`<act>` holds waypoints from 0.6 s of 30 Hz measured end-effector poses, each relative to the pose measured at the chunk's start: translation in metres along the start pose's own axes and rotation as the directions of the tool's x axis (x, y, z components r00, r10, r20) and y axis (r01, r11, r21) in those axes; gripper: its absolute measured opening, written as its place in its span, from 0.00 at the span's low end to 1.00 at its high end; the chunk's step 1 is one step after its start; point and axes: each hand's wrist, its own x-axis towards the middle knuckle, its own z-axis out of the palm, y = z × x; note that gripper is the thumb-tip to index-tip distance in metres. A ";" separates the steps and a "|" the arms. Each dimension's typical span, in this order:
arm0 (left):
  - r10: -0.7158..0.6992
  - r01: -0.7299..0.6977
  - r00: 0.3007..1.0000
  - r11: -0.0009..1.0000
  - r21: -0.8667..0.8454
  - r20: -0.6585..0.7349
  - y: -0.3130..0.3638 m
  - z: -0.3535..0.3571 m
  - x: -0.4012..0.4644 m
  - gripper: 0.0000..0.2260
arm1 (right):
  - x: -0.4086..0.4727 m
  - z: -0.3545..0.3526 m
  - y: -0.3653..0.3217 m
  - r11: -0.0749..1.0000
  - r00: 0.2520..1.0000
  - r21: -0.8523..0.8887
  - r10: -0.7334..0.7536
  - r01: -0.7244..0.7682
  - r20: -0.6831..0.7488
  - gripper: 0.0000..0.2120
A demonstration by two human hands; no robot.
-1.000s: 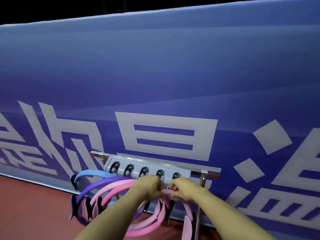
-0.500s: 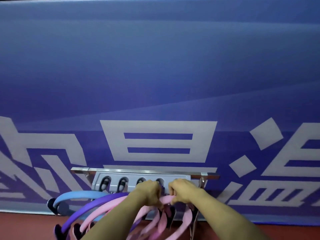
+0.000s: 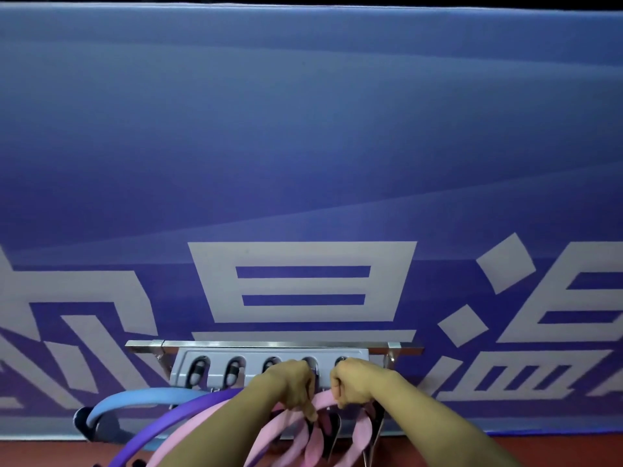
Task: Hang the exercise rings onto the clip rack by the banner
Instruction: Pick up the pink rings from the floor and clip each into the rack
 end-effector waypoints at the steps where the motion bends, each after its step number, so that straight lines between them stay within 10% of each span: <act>1: -0.002 0.002 1.000 1.000 0.008 -0.002 0.001 0.000 -0.001 0.20 | -0.002 -0.002 0.001 1.000 1.000 0.007 -0.016 0.016 0.000 0.05; 8: -0.060 0.052 0.989 0.997 -0.060 -0.134 0.014 -0.005 -0.014 0.13 | -0.024 -0.015 0.009 0.974 0.976 0.216 -0.023 0.071 -0.216 0.10; 12: -0.155 -0.003 0.914 0.921 -0.389 -0.375 0.023 -0.011 -0.021 0.08 | -0.037 -0.023 0.013 0.951 0.944 0.289 -0.009 0.110 -0.329 0.16; 18: -0.246 -0.144 0.817 0.789 -0.597 -0.522 0.053 -0.015 -0.042 0.20 | -0.056 -0.029 0.024 0.926 0.884 0.317 -0.039 0.207 -0.465 0.22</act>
